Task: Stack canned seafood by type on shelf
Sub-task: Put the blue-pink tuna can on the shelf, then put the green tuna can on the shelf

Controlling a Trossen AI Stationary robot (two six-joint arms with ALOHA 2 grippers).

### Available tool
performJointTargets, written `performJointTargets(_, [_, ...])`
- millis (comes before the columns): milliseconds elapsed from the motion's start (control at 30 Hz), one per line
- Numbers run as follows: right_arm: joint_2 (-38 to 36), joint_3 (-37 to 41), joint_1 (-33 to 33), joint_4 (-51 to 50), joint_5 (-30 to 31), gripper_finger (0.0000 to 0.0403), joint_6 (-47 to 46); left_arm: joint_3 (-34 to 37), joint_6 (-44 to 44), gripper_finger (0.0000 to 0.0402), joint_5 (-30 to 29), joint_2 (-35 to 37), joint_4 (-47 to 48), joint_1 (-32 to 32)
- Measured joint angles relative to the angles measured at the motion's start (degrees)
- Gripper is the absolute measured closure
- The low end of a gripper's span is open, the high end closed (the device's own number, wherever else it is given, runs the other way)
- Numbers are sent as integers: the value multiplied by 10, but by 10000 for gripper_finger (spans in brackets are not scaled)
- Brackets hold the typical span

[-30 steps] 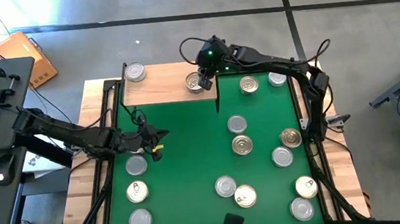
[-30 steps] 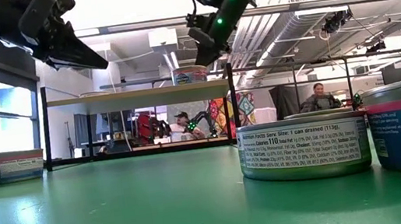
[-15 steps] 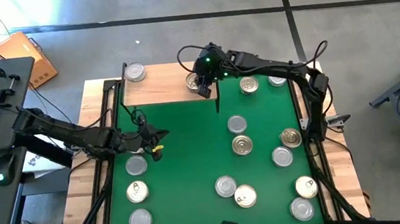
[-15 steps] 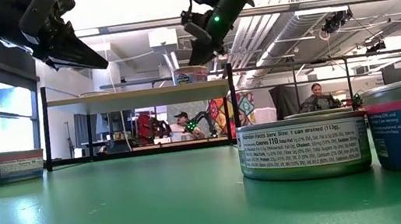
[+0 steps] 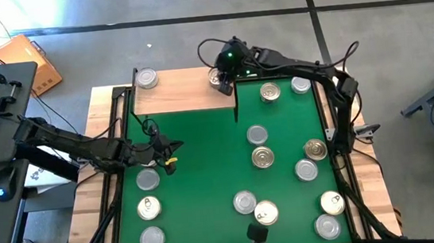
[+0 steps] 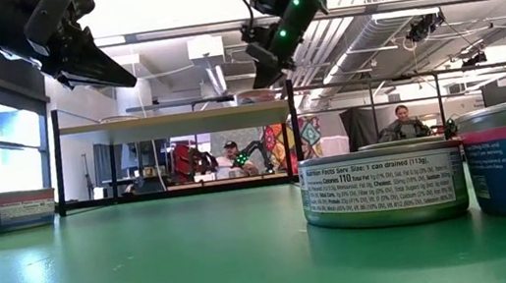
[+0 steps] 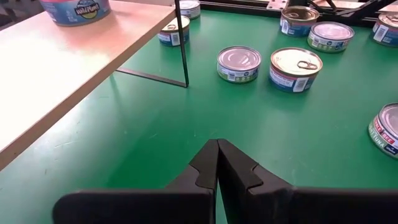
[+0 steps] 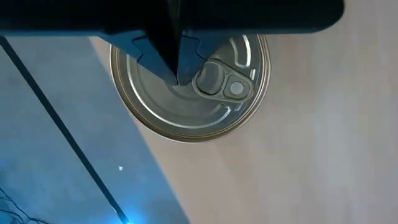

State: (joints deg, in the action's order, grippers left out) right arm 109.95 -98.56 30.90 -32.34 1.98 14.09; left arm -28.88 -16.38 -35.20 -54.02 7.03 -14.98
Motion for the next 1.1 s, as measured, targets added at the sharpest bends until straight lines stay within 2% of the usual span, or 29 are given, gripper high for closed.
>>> performJointTargets(367, [-3,0,9,31,-1,402,21,0,0,402,0,0,-5,0])
performJointTargets(500, [-29,0,-8,71,-8,402,26,-1,16,401,0,12,-6,-1])
performJointTargets(600, [-54,0,-40,55,-17,402,0,-1,21,402,0,32,10,-1])
performJointTargets(767, [-66,0,-161,-65,-14,403,-6,-1,7,401,-4,56,60,-7])
performJointTargets(933, [-56,1,-297,-204,-9,403,-82,0,-35,402,-6,47,95,-47])
performJointTargets(1100, [-68,88,-436,-158,-7,403,-176,0,-78,402,-36,9,90,-111])
